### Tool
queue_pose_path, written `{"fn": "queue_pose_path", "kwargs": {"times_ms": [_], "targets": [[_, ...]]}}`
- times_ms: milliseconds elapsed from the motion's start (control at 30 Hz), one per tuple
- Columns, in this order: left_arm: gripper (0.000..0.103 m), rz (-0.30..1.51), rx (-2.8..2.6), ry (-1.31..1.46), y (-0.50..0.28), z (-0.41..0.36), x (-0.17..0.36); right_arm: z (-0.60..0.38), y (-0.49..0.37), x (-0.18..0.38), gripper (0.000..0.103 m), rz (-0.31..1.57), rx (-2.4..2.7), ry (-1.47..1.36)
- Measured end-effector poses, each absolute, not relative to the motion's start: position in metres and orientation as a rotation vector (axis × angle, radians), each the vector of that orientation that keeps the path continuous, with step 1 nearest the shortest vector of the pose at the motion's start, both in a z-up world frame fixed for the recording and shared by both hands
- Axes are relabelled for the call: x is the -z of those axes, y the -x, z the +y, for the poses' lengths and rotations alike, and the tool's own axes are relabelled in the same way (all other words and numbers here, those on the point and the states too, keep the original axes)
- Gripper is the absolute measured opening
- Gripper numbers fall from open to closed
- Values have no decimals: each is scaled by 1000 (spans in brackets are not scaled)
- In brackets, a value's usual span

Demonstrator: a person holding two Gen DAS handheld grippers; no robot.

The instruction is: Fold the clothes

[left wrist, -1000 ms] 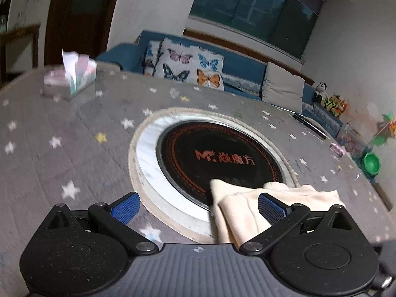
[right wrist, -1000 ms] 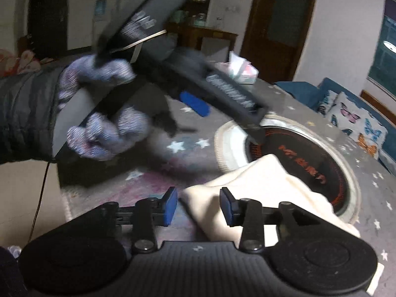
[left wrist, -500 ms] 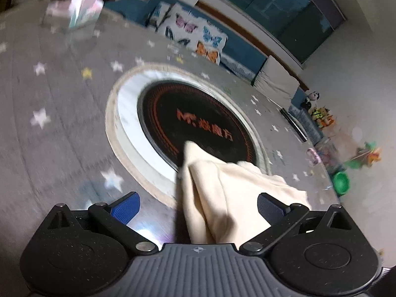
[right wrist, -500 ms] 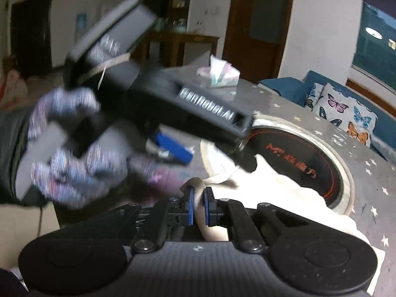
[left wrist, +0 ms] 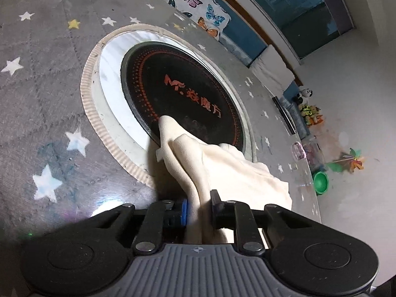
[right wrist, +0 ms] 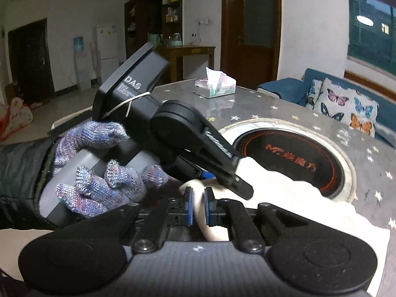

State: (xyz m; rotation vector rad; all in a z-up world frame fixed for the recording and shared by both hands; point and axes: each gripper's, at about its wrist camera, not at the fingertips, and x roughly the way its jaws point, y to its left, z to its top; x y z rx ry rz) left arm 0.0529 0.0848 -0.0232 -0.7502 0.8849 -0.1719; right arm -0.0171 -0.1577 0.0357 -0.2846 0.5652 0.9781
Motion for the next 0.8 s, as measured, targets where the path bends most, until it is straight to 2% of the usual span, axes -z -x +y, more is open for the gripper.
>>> {"fn": "queue_pose_path", "kwargs": {"times_ms": [267, 533, 800], "targets": [[18, 871, 163, 717, -50, 81, 22, -234, -5, -35, 10, 621, -755, 167], [18, 870, 156, 684, -50, 77, 20, -300, -35, -5, 10, 737, -552, 85], [18, 867, 151, 654, -51, 75, 19, -298, -76, -7, 10, 717, -499, 66]]}}
